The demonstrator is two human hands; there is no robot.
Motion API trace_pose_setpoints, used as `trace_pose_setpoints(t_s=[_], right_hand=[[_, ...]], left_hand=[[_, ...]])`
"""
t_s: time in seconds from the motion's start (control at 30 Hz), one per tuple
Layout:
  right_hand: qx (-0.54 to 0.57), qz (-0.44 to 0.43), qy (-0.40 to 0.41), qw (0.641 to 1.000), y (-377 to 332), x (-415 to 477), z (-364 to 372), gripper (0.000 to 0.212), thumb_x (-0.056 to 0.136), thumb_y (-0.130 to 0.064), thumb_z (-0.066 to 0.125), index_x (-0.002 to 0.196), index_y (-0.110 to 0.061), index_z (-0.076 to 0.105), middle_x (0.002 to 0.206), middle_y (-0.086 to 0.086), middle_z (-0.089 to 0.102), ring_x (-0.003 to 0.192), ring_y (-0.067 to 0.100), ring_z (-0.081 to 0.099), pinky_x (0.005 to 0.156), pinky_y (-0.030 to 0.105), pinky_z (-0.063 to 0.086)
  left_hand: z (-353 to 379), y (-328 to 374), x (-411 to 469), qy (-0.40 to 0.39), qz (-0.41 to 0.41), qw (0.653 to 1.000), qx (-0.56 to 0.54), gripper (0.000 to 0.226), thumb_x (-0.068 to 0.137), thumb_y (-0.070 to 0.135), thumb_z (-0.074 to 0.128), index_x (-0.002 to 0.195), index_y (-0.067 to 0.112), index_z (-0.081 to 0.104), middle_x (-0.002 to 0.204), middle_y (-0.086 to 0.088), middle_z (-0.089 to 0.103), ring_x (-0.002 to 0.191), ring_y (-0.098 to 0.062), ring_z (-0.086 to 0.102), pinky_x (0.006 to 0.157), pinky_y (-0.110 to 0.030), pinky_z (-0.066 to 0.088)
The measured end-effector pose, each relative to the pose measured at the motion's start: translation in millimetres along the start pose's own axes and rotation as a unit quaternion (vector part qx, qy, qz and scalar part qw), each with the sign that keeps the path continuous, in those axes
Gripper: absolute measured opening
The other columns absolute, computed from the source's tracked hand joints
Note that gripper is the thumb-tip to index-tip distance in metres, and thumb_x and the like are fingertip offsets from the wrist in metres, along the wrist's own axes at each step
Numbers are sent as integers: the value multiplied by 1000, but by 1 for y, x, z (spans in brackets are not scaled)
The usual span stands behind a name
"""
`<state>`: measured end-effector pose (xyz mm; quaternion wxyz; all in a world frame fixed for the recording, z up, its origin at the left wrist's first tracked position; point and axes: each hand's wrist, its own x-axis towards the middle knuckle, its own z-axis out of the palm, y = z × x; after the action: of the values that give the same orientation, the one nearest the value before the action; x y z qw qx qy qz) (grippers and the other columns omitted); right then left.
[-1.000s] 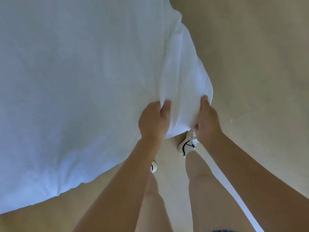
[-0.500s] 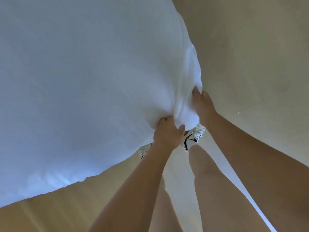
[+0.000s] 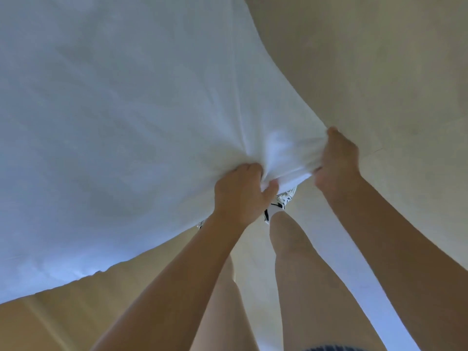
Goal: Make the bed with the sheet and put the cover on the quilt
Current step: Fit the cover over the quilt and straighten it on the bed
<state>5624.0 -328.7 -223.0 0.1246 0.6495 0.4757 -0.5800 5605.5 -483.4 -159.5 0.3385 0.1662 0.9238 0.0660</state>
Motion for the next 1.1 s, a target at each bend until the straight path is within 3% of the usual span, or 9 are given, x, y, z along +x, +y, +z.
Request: trace_pose_setpoints(t_s=[0.17,0.27,0.37,0.5,0.63,0.77,0.87,0.93,1.1], right_hand=[[-75,36,26,996,36,59,17,40,100,-20,34,61,-14,34,64,-2,34,82,18,37,62,24,33],[-78,78,-74,991,51,68,61,34,101,-36,32,68,-24,32,72,-5,36,94,16,41,80,26,31],[-38,38,-169,984,71,55,72,37,92,-56,42,84,-23,58,80,-4,62,87,18,61,83,30,45],[75,103,-158,979,67,46,63,27,92,-40,53,74,-20,58,71,-1,61,70,19,58,73,31,49],[-7,72,6,997,87,67,36,31,99,-40,40,85,-16,55,70,-3,41,69,24,49,55,20,32],[-151,82,-61,983,82,67,52,52,95,-30,51,135,-2,35,124,10,52,120,29,50,78,22,42],[-138,40,-43,989,68,79,67,8,92,-27,47,98,-21,47,96,8,49,93,23,49,76,30,39],[-176,-49,-63,981,47,71,61,22,94,-30,43,75,-19,42,85,7,45,79,20,42,68,28,32],[-148,-116,-232,954,-20,33,76,46,90,-55,37,103,-17,58,92,0,52,86,19,48,65,29,34]], left_hand=[[21,-5,0,-143,-140,974,-110,35,85,51,53,83,17,46,84,3,53,82,-21,52,73,-31,40],[29,-14,13,-106,-374,847,-362,43,85,52,56,67,14,49,67,0,51,65,-20,49,72,-33,42],[33,-11,18,-92,-469,684,-551,52,82,65,51,92,15,59,92,3,63,87,-11,61,78,-36,48],[40,-6,15,13,-475,626,-618,29,95,40,50,78,17,54,74,5,57,66,-8,56,61,-22,43],[44,4,11,24,-460,664,-588,24,90,13,48,66,14,47,55,4,51,46,-8,47,51,-20,37],[47,15,-4,-32,-363,848,-384,19,88,11,49,68,11,50,70,-1,58,67,-17,51,64,-24,40],[31,4,14,-4,-293,915,-277,13,87,18,52,99,14,55,92,5,59,88,-16,55,77,-26,43],[19,-3,29,-4,-261,943,-206,19,87,22,51,105,16,55,97,7,58,95,-15,56,80,-26,41],[-1,-4,36,-49,-190,978,-70,21,92,30,46,107,18,55,107,7,63,102,-16,58,75,-25,35]])
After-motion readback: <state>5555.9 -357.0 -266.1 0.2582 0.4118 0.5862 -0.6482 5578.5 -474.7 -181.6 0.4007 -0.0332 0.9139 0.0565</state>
